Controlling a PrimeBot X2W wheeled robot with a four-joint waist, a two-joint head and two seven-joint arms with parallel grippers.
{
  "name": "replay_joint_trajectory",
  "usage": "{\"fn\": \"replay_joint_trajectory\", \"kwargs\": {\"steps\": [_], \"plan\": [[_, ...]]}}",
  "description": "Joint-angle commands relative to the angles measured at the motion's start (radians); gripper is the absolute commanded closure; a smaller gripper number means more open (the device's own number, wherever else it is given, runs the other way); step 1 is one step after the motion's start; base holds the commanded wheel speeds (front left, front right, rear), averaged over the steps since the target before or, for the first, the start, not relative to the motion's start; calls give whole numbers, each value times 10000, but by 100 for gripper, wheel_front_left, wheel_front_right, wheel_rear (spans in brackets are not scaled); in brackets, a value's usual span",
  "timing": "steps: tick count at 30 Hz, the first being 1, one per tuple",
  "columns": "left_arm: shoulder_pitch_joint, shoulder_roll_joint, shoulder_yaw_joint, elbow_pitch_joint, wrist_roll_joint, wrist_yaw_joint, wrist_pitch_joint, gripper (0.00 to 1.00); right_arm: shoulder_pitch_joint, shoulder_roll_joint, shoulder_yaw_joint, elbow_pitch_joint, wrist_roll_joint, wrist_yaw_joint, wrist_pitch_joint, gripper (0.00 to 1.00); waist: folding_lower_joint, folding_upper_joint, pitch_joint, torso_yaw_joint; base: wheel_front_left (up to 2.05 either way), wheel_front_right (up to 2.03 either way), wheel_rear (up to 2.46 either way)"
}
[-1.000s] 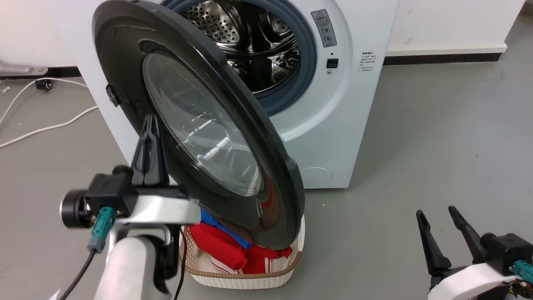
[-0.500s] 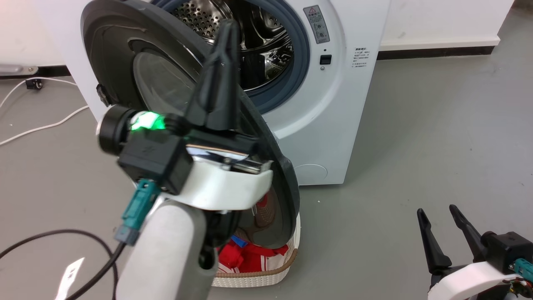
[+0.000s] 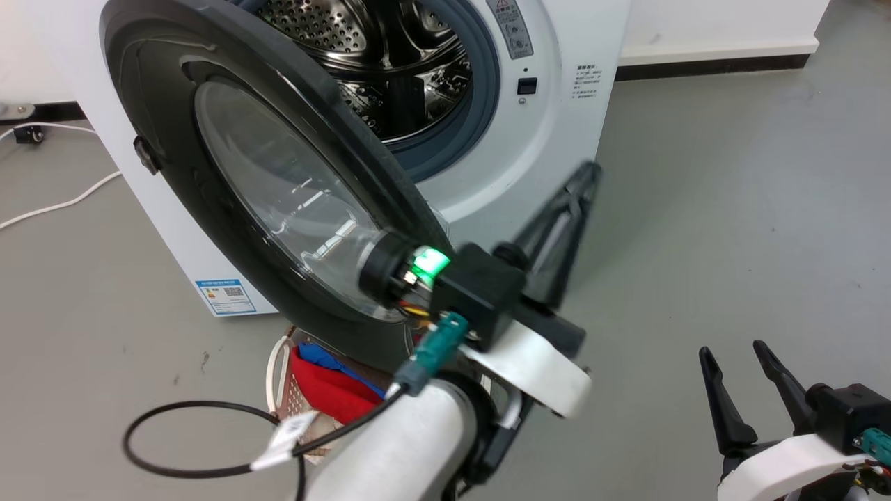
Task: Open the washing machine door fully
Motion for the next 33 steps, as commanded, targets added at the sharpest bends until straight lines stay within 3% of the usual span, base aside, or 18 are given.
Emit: {"fn": "replay_joint_trajectory", "kwargs": {"steps": [1,8,13,33], "plan": [[128,0,-243,123,-130,-14,82,100,-74,-14,-27,-49,-30,1,38,0,0,-1,61,11,0,0,0],[546,2,-1603,968,-763,69,583,100,-194,-12,-22,-29,24,1,56,0,0,-1,301,42,0,0,0],[900,2,-2032,1667,-1122,209,721,100,-263,-31,-30,43,92,0,18,0,0,-1,503,74,0,0,0],[847,280,-842,3553,-1643,790,-319,100,-557,-34,-9,433,323,0,-118,0,0,-1,892,169,0,0,0]]}}
